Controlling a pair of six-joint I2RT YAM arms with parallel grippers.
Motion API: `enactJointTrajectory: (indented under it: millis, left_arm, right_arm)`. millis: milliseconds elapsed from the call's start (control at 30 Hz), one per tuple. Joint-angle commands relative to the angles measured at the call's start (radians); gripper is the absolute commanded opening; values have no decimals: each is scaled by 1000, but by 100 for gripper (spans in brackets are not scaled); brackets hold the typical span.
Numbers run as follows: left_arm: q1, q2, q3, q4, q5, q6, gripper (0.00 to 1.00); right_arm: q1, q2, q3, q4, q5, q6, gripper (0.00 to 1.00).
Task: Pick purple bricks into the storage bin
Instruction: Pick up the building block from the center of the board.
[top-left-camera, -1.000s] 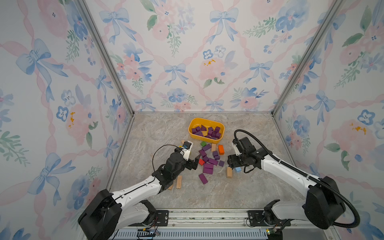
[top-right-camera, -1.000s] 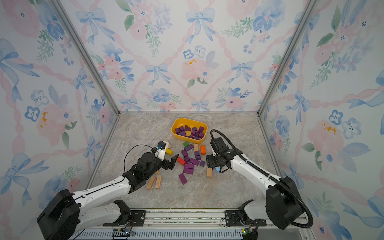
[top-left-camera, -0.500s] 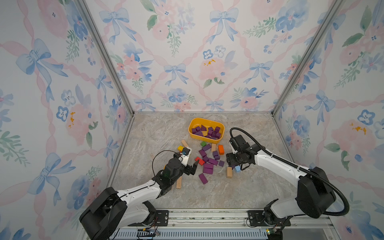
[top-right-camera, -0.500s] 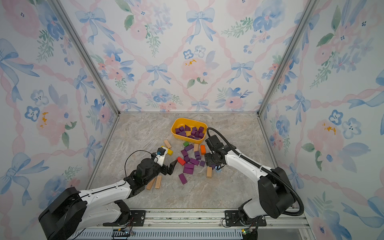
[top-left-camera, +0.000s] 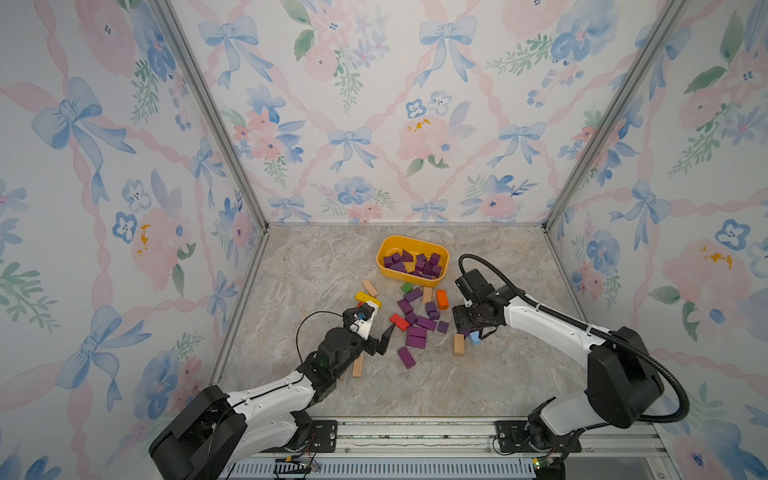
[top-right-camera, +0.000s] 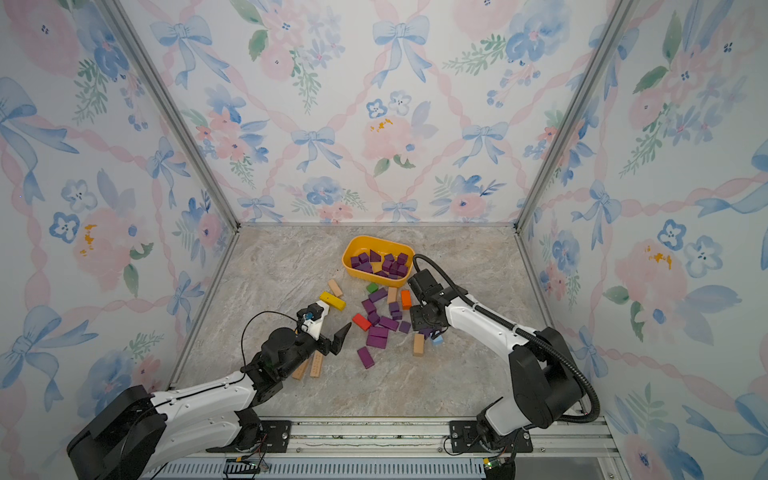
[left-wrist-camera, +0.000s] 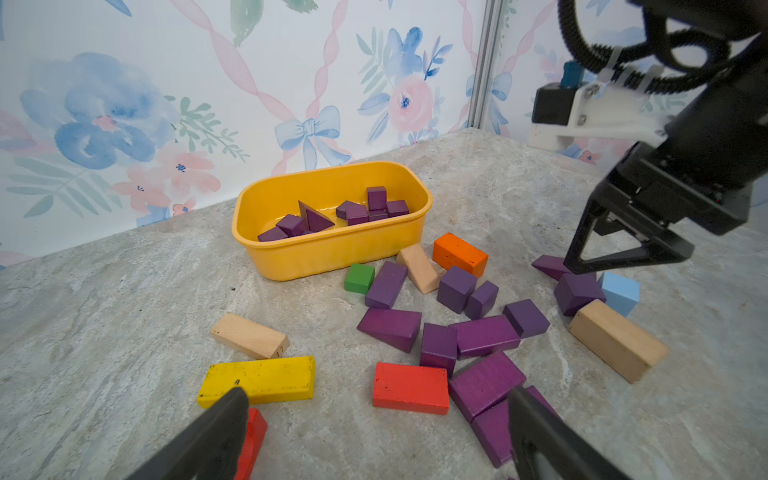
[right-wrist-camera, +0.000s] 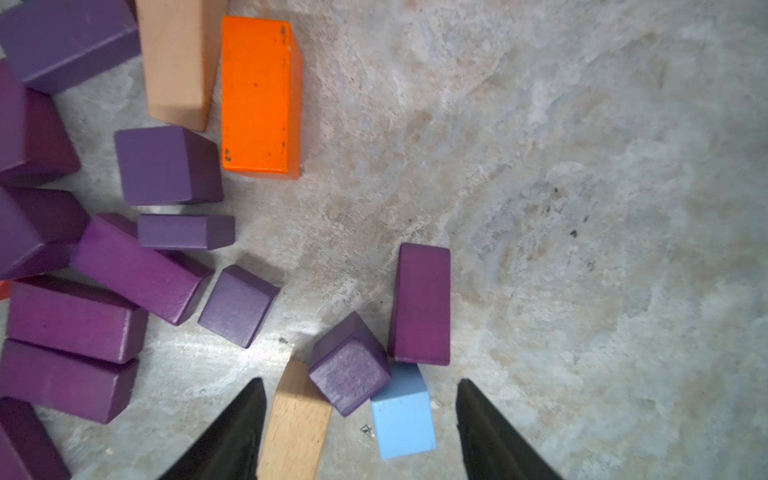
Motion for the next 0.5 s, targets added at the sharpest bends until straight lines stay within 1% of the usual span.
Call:
enactJointTrajectory:
  millis: [0,233,467]
  left_arm:
    - [-6,-2,-8,29,3,6,98]
    - [-4,2,-8,31,-17,4,98]
    - [-5,-6,-13,30,-19,3,98]
  right_arm:
    - [17,33,21,-30,39,35,69]
    - [29,49,24,-36,70,43,66]
    - [38,73,11,-31,73,45,58]
